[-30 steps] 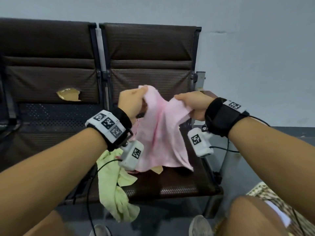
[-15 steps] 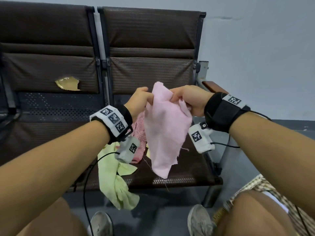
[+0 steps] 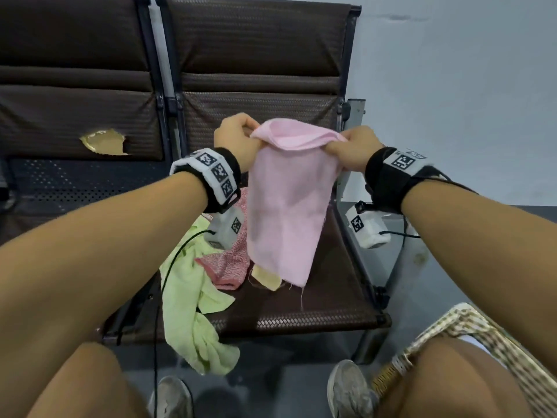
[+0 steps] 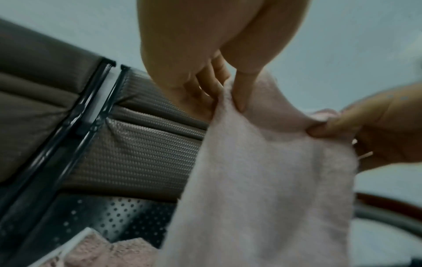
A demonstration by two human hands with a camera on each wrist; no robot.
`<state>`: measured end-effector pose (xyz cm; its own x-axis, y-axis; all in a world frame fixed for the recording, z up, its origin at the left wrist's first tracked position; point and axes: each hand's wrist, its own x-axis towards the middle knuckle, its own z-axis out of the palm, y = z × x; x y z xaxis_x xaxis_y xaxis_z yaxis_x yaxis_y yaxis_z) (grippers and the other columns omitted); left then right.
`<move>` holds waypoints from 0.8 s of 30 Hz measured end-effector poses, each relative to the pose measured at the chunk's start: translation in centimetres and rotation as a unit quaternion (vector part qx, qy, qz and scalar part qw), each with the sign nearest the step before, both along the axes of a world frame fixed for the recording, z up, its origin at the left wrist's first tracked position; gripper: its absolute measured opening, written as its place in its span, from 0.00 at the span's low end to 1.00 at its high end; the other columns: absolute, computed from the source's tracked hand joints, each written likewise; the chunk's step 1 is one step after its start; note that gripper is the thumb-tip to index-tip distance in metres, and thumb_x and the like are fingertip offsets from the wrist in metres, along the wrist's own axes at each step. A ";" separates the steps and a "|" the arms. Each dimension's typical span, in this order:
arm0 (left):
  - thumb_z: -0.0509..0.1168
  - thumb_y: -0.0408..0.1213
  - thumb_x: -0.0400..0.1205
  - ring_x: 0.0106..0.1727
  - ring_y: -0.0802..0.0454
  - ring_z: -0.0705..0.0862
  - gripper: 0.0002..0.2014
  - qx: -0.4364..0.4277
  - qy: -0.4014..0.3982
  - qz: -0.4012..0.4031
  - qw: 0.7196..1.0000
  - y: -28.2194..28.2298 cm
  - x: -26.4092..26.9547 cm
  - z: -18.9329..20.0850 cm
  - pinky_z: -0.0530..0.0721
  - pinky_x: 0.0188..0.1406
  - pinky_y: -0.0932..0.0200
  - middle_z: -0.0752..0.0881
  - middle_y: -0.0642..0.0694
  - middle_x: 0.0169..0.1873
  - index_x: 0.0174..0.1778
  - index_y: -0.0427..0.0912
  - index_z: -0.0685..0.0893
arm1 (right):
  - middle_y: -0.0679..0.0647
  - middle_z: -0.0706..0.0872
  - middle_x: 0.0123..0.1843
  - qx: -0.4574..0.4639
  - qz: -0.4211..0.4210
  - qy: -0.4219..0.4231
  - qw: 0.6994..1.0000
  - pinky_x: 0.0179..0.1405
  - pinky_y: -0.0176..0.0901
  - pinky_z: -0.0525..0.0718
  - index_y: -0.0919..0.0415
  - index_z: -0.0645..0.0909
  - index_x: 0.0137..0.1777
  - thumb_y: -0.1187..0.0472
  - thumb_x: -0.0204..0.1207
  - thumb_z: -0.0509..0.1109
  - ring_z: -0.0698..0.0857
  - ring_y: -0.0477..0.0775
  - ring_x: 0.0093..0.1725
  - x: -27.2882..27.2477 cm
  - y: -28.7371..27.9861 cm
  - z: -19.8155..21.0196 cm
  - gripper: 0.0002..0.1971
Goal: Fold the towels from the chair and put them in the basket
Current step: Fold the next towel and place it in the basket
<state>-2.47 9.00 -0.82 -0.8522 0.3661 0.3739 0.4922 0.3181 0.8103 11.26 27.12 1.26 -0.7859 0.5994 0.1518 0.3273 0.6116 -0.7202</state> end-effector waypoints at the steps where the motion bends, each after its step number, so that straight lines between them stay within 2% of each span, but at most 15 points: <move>1: 0.73 0.39 0.75 0.46 0.50 0.89 0.04 0.029 -0.007 0.008 1.000 0.1 -0.2 0.6 0.88 0.48 0.54 0.89 0.51 0.39 0.41 0.50 0.83 | 0.52 0.82 0.31 0.006 0.000 0.049 0.999 0.34 0.45 0.83 0.58 0.84 0.34 0.54 0.78 0.69 0.83 0.58 0.36 -0.1 -0.1 0.1 0.12; 3: 0.75 0.39 0.73 0.46 0.49 0.90 0.08 0.065 -0.011 0.005 0.998 0.0 -0.8 1.3 0.90 0.49 0.50 0.91 0.49 0.41 0.39 0.52 0.81 | 0.50 0.76 0.28 0.023 0.002 0.099 0.995 0.32 0.43 0.72 0.56 0.76 0.29 0.54 0.80 0.66 0.75 0.55 0.33 -0.3 -0.2 0.4 0.17; 5: 0.77 0.38 0.71 0.46 0.49 0.90 0.10 0.060 -0.006 -0.005 0.998 -0.4 -1.0 1.0 0.90 0.48 0.50 0.91 0.48 0.42 0.39 0.52 0.81 | 0.53 0.77 0.32 0.042 0.028 0.091 0.995 0.36 0.45 0.72 0.61 0.78 0.35 0.53 0.80 0.63 0.75 0.54 0.35 -0.2 -0.4 0.2 0.16; 7: 0.79 0.36 0.70 0.47 0.49 0.89 0.12 0.023 -0.008 -0.024 0.999 -1.2 -0.9 -0.6 0.89 0.48 0.52 0.91 0.48 0.43 0.45 0.50 0.84 | 0.54 0.82 0.40 0.046 0.062 0.042 0.996 0.39 0.45 0.76 0.65 0.81 0.45 0.53 0.81 0.63 0.79 0.53 0.39 0.2 -0.5 -1.0 0.15; 8: 0.79 0.34 0.70 0.48 0.49 0.89 0.14 -0.004 -0.020 -0.045 0.999 -1.7 -0.7 -1.9 0.88 0.49 0.53 0.91 0.48 0.45 0.49 0.48 0.87 | 0.54 0.84 0.43 0.049 0.079 0.008 0.996 0.40 0.44 0.77 0.64 0.82 0.48 0.54 0.81 0.63 0.81 0.53 0.41 0.6 -0.6 -2.0 0.13; 10: 0.79 0.33 0.71 0.49 0.49 0.88 0.12 -0.096 -0.042 -0.100 0.989 -2.9 0.2 -4.9 0.86 0.49 0.54 0.91 0.49 0.43 0.48 0.47 0.90 | 0.56 0.86 0.44 0.056 0.118 -0.067 0.989 0.38 0.41 0.79 0.61 0.83 0.49 0.58 0.81 0.63 0.83 0.53 0.43 1.6 -1.0 -4.4 0.09; 12: 0.79 0.34 0.71 0.46 0.48 0.87 0.08 -0.206 -0.055 -0.152 0.965 -4.2 1.5 -7.7 0.84 0.46 0.53 0.91 0.48 0.40 0.44 0.46 0.91 | 0.62 0.89 0.45 0.048 0.168 -0.164 0.971 0.42 0.43 0.81 0.65 0.86 0.48 0.60 0.81 0.64 0.83 0.53 0.43 2.7 -1.3 -7.0 0.12; 13: 0.79 0.34 0.72 0.45 0.47 0.87 0.08 -0.253 -0.065 -0.179 0.948 -4.7 2.1 -9.1 0.84 0.47 0.51 0.91 0.45 0.41 0.46 0.43 0.91 | 0.62 0.90 0.46 0.041 0.184 -0.212 0.959 0.45 0.45 0.83 0.66 0.87 0.50 0.59 0.81 0.65 0.84 0.54 0.43 3.2 -1.5 -8.3 0.13; 15: 0.78 0.36 0.73 0.44 0.45 0.86 0.11 -0.336 -0.090 -0.238 0.907 -5.9 3.5 -11.2 0.84 0.46 0.52 0.91 0.43 0.42 0.49 0.39 0.90 | 0.59 0.89 0.44 0.002 0.206 -0.289 0.935 0.45 0.45 0.85 0.66 0.88 0.51 0.59 0.80 0.67 0.86 0.54 0.42 4.3 -1.8 -10.7 0.12; 16: 0.78 0.37 0.75 0.42 0.46 0.86 0.10 -0.364 -0.121 -0.274 0.882 -6.5 4.1 -12.1 0.84 0.42 0.55 0.90 0.45 0.40 0.48 0.39 0.89 | 0.58 0.88 0.43 -0.047 0.216 -0.317 0.922 0.43 0.45 0.85 0.67 0.87 0.51 0.61 0.81 0.68 0.87 0.54 0.41 4.8 -2.0 -11.8 0.10; 18: 0.75 0.34 0.78 0.43 0.47 0.87 0.06 -0.372 -0.236 -0.337 0.832 -7.4 5.2 -13.5 0.86 0.40 0.58 0.89 0.47 0.41 0.49 0.40 0.87 | 0.58 0.89 0.45 -0.163 0.224 -0.359 0.891 0.40 0.44 0.88 0.68 0.85 0.54 0.66 0.82 0.67 0.89 0.54 0.42 5.7 -2.4 -13.4 0.07; 20: 0.71 0.29 0.81 0.49 0.43 0.89 0.08 -0.354 -0.335 -0.350 0.800 -7.7 5.8 -14.4 0.90 0.51 0.49 0.90 0.42 0.47 0.55 0.39 0.85 | 0.61 0.90 0.52 -0.219 0.220 -0.380 0.871 0.44 0.47 0.90 0.68 0.83 0.59 0.66 0.83 0.67 0.90 0.57 0.49 6.1 -2.4 -14.5 0.09; 21: 0.70 0.28 0.82 0.50 0.41 0.89 0.08 -0.355 -0.352 -0.339 0.797 -7.6 5.8 -14.7 0.89 0.54 0.46 0.90 0.40 0.49 0.56 0.39 0.84 | 0.61 0.90 0.54 -0.233 0.216 -0.384 0.867 0.46 0.48 0.91 0.68 0.83 0.61 0.65 0.82 0.68 0.90 0.58 0.52 6.2 -2.4 -14.8 0.11; 22: 0.68 0.29 0.82 0.47 0.42 0.90 0.08 -0.353 -0.358 -0.324 0.801 -7.4 5.6 -14.9 0.90 0.52 0.47 0.90 0.41 0.47 0.56 0.39 0.84 | 0.60 0.90 0.54 -0.242 0.211 -0.382 0.866 0.47 0.48 0.91 0.68 0.83 0.62 0.65 0.82 0.69 0.90 0.58 0.51 6.1 -2.4 -15.1 0.12; 24: 0.66 0.29 0.83 0.36 0.51 0.89 0.06 -0.334 -0.354 -0.292 0.823 -6.8 5.0 -15.1 0.89 0.35 0.59 0.90 0.46 0.39 0.55 0.38 0.84 | 0.58 0.90 0.50 -0.249 0.191 -0.363 0.877 0.42 0.46 0.91 0.68 0.84 0.60 0.66 0.80 0.69 0.89 0.55 0.46 5.5 -2.0 -15.3 0.11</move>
